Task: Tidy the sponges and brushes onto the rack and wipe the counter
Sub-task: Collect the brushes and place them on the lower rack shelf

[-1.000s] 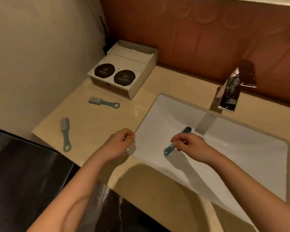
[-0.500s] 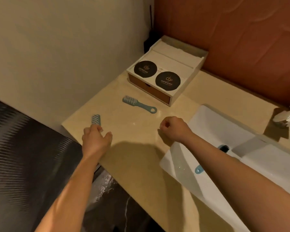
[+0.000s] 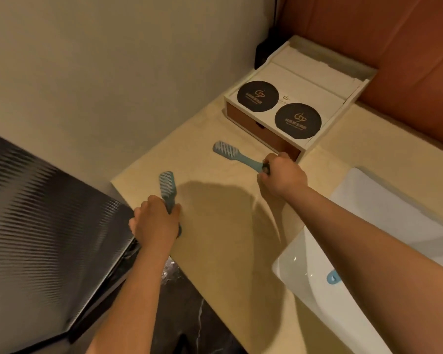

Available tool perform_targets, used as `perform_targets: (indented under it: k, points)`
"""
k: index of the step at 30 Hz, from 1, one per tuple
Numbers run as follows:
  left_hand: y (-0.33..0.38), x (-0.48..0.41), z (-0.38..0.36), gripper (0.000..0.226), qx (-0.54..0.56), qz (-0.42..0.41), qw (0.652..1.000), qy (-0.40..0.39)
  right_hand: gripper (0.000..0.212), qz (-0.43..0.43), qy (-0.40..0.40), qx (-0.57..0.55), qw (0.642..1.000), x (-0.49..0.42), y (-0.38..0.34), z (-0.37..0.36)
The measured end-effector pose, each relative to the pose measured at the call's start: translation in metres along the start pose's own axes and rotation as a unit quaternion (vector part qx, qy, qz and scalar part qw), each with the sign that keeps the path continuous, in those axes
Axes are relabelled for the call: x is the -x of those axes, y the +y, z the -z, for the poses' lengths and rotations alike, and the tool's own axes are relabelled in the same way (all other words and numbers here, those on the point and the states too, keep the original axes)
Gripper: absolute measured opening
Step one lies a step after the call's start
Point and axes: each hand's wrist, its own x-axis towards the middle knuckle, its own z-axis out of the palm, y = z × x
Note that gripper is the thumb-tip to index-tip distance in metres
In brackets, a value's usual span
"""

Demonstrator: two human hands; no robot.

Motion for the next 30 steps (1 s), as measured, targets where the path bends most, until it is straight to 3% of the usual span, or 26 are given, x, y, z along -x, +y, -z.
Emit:
perform_targets:
  k: [8,14,16,20,24,30]
  points:
    - [0.003,-0.006,0.000,0.033,0.017,-0.013,0.999,-0.026,0.028,-0.004,-0.001,0.009,1.000,-0.004,-0.007,-0.001]
    - [0.009,-0.007,0.012,0.019,0.106,-0.027,0.989,-0.098,0.007,0.043,-0.029,-0.075,0.996,0.005,0.003,-0.002]
    - [0.015,-0.007,0.017,0.021,0.161,-0.025,0.973,-0.162,0.012,0.047,-0.032,-0.140,0.988,0.011,0.010,-0.001]
    - [0.036,0.012,0.031,0.022,0.345,0.008,0.895,-0.281,0.014,0.033,-0.003,-0.285,0.958,0.037,0.029,0.016]
    - [0.061,0.043,0.042,0.016,0.415,0.001,0.833,-0.364,0.018,0.011,0.042,-0.362,0.931,0.080,0.059,0.036]
    - [0.107,0.088,0.032,0.018,0.386,-0.087,0.841,-0.369,0.021,-0.048,0.118,-0.430,0.894,0.144,0.114,0.048]
